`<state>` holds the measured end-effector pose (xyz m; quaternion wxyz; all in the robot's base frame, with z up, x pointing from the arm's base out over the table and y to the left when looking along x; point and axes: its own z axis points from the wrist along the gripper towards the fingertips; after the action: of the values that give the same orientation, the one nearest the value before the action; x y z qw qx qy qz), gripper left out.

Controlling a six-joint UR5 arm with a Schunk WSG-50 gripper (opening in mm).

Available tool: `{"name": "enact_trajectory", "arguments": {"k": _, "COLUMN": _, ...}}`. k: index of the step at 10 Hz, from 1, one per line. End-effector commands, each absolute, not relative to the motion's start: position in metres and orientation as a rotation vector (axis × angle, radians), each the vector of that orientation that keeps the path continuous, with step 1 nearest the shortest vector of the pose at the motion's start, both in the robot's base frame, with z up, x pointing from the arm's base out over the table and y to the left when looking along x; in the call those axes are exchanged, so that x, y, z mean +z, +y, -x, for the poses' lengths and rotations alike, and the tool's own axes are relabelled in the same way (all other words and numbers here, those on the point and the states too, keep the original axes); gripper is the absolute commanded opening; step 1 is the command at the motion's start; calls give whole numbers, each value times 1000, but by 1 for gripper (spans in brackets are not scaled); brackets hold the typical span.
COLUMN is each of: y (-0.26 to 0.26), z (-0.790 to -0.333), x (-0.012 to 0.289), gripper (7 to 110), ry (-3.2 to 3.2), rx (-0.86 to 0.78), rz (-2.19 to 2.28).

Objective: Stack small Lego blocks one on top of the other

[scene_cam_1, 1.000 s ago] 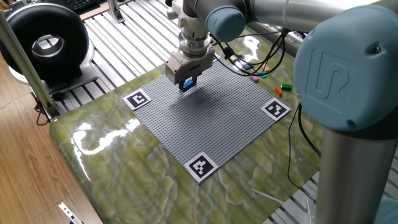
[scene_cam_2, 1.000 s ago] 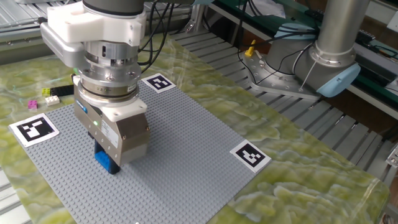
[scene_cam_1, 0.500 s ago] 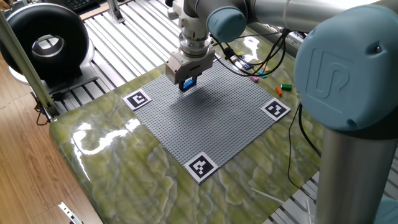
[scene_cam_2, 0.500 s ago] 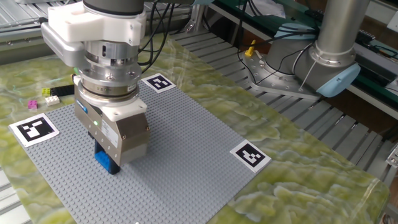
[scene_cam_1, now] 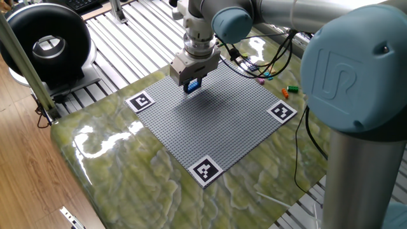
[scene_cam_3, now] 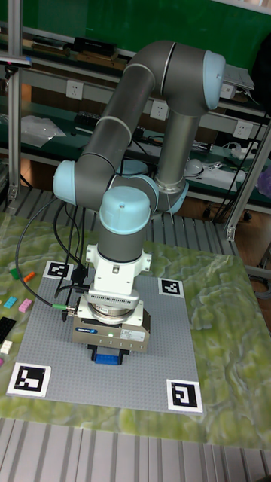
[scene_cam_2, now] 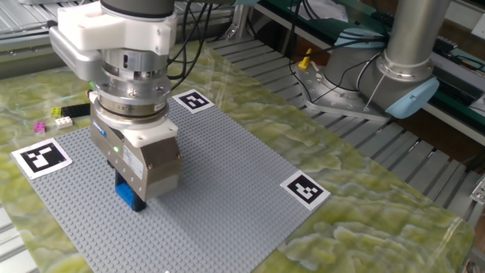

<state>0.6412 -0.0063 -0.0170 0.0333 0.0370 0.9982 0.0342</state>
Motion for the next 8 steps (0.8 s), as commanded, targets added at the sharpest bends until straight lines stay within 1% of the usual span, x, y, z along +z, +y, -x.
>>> {"name": "enact_trajectory", "arguments": {"k": 1, "y": -6, "z": -640, "x": -4, "gripper": 7, "ry": 3089, "rx": 112, "rz": -141}}
{"name": "enact_trajectory", "arguments": {"k": 2, "y": -2, "z": -633, "x": 8, "gripper": 7, "ry": 3111, "rx": 121, "rz": -153}}
{"name": "enact_trajectory", "arguments": {"k": 3, "y": 1, "z": -630, "x": 11, "gripper": 7, "ry": 3119, "rx": 128, "rz": -163}}
{"name": "enact_trajectory", "arguments": {"k": 6, "y": 3, "z": -645, "x": -22, "gripper": 7, "ry": 3064, "rx": 125, "rz": -174}}
{"name": "enact_trajectory", "arguments": {"k": 8, "y": 2, "z": -644, "x": -15, "gripper": 7, "ry": 3068, "rx": 125, "rz": -167}}
